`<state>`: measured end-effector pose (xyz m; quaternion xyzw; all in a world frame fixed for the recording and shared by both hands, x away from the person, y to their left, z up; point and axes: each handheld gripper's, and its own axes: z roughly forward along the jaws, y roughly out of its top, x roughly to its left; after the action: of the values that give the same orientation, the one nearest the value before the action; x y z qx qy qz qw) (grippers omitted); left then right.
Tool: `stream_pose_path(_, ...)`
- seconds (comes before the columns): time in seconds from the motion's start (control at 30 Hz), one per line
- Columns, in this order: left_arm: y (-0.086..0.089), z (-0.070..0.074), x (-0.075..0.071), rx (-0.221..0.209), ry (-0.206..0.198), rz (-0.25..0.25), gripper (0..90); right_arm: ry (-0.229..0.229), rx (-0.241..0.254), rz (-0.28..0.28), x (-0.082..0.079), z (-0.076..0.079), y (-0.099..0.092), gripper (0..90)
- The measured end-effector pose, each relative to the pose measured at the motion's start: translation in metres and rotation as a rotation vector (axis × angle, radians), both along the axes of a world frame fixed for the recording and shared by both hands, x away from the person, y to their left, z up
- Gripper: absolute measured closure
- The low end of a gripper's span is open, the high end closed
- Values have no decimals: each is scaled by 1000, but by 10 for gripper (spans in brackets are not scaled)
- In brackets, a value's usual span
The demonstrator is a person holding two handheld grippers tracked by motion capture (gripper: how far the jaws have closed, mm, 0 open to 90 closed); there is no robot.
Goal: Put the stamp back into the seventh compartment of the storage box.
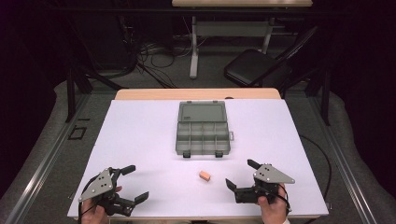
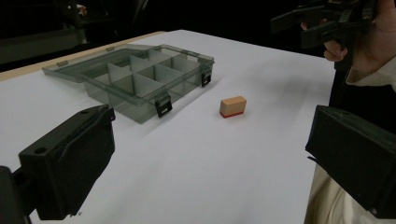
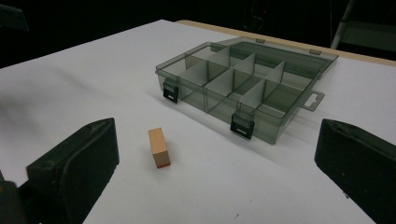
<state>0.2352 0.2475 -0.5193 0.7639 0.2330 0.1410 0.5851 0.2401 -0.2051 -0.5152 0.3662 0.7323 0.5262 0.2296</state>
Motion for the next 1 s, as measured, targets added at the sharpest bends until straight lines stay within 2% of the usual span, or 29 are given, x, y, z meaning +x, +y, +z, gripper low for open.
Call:
stream_pose_path(0.33,0,0,1,-5,7,-10,10,8,-22,3,1,-1,4,0)
stream_pose_path(0.4,0,0,0,-9,8,1,10,15,-29,1,1,-1,5,0)
stream_pose_path(0.7,2,2,-2,-22,16,10,10,84,-44,-8,7,0,10,0)
stream_pose_path(0.83,2,2,-2,-25,14,11,10,103,-65,-4,9,2,12,5)
stream_pose_path(1.0,3,2,-2,-42,14,13,9,112,-58,-6,11,6,15,21)
